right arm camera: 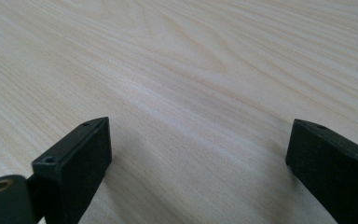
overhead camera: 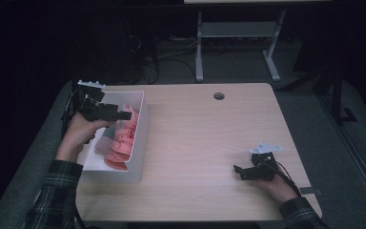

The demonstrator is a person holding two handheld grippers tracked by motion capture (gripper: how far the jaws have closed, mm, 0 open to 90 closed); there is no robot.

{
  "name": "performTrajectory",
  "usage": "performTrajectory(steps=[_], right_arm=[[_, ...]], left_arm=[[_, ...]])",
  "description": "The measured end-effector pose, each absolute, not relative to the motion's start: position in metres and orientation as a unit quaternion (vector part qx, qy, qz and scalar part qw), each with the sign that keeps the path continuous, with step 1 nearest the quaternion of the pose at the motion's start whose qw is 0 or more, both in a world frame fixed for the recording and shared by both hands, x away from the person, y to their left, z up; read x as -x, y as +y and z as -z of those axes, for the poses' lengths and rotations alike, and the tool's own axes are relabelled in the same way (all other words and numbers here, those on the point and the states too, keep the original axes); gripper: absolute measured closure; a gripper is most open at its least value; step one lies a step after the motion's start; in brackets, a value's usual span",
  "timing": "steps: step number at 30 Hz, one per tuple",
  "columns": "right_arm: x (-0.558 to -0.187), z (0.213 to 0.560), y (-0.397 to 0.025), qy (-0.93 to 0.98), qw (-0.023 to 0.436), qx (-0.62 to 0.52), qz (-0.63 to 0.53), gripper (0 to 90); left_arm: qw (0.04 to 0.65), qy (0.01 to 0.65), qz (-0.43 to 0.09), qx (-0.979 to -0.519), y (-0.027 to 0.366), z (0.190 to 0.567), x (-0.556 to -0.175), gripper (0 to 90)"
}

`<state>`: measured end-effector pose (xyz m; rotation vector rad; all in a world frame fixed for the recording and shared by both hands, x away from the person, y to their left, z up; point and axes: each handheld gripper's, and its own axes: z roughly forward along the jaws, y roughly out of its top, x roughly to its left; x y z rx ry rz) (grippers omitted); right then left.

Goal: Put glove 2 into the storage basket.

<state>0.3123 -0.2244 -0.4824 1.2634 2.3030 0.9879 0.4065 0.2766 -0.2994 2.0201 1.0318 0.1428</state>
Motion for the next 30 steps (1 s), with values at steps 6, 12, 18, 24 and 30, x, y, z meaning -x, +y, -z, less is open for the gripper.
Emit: performTrajectory(steps=[6, 12, 18, 24, 30], right_arm=[[-0.312, 0.482, -0.224, 0.809, 0.167, -0.444, -0.347, 5.9], [-0.313, 0.483, -0.224, 0.811, 0.164, -0.442, -0.347, 4.2], [-0.313, 0.483, -0.224, 0.811, 0.164, -0.442, -0.346, 3.9], [-0.313, 0.483, -0.224, 0.811, 0.164, -0.442, -0.346, 3.9], [-0.313, 0.483, -0.224, 0.811, 0.164, -0.442, -0.346, 3.8]], left_arm=[[0.433, 0.382, -0.061, -0.814, 0.238, 0.293, -0.398, 13.5], [0.445, 0.363, -0.062, -0.816, 0.206, 0.291, -0.385, 13.5], [0.442, 0.350, -0.064, -0.823, 0.173, 0.298, -0.373, 13.5], [0.432, 0.341, -0.066, -0.832, 0.145, 0.313, -0.364, 13.5], [0.425, 0.329, -0.074, -0.840, 0.125, 0.335, -0.356, 13.5]])
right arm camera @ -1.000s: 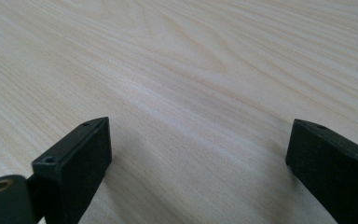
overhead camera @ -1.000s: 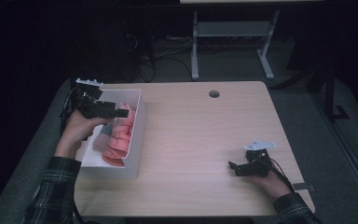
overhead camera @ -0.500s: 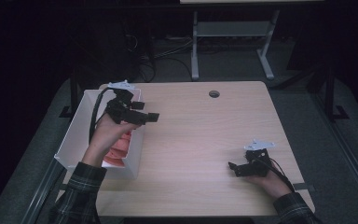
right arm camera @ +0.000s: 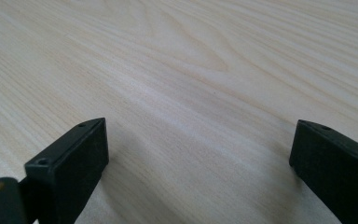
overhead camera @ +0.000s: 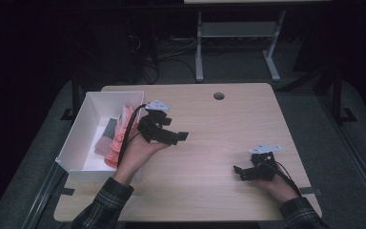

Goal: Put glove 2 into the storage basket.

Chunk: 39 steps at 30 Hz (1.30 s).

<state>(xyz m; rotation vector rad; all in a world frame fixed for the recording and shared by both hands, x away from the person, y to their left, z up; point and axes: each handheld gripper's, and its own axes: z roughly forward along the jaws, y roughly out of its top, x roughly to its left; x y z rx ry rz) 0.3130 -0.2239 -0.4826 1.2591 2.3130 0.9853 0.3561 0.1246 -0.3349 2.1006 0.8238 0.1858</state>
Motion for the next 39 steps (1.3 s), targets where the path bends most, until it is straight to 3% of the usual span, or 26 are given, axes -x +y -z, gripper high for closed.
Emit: performTrajectory(steps=[22, 39], right_arm=[[-0.314, 0.483, -0.224, 0.813, 0.163, -0.439, -0.345, 2.8], [-0.314, 0.483, -0.224, 0.813, 0.163, -0.439, -0.345, 2.9]], left_arm=[[0.394, 0.296, -0.054, -0.869, 0.099, 0.433, -0.347, 13.4], [0.371, 0.256, -0.091, -0.888, 0.090, 0.475, -0.336, 12.8]])
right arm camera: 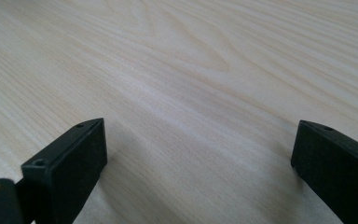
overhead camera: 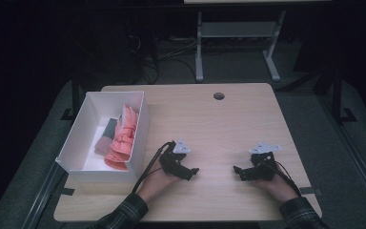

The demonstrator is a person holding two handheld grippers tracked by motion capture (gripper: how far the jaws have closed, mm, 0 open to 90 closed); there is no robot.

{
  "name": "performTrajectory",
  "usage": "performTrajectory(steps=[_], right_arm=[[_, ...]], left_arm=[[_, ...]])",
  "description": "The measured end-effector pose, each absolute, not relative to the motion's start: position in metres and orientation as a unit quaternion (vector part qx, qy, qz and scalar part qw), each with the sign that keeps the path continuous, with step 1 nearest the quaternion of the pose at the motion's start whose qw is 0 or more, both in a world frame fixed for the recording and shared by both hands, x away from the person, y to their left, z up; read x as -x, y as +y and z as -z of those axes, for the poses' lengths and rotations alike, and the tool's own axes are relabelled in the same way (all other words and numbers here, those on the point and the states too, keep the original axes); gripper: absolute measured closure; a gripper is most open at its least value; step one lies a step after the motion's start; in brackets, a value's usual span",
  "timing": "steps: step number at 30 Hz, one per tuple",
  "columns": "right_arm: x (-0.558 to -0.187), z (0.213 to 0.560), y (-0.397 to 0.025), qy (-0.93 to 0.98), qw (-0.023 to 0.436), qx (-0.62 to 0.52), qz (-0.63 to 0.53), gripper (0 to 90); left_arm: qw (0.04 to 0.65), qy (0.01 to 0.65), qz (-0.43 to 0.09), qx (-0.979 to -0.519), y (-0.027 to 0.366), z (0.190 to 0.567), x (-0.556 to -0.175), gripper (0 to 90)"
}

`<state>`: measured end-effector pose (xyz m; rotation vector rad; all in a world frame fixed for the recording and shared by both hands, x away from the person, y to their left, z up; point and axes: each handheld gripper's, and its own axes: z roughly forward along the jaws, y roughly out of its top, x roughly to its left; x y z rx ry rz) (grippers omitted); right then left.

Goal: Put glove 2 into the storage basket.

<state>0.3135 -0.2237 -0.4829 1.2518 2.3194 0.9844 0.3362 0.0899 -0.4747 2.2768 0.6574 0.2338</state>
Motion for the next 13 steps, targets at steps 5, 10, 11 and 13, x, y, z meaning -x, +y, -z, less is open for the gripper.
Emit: performTrajectory(steps=[5, 10, 11, 13], right_arm=[[-0.3135, 0.4829, -0.2237, 0.813, 0.163, -0.439, -0.345, 2.8], [-0.3135, 0.4829, -0.2238, 0.814, 0.163, -0.439, -0.345, 2.8], [-0.3138, 0.4830, -0.2240, 0.814, 0.166, -0.437, -0.345, 2.9], [-0.3138, 0.4829, -0.2239, 0.814, 0.165, -0.437, -0.345, 2.8]], left_arm=[[0.379, 0.236, -0.100, -0.889, 0.0894, 0.4788, -0.3328, 12.7], [0.378, 0.230, -0.098, -0.891, 0.0896, 0.4787, -0.3328, 12.7], [0.378, 0.230, -0.098, -0.891, 0.0896, 0.4787, -0.3328, 12.7], [0.378, 0.230, -0.098, -0.891, 0.0896, 0.4787, -0.3329, 12.7]])
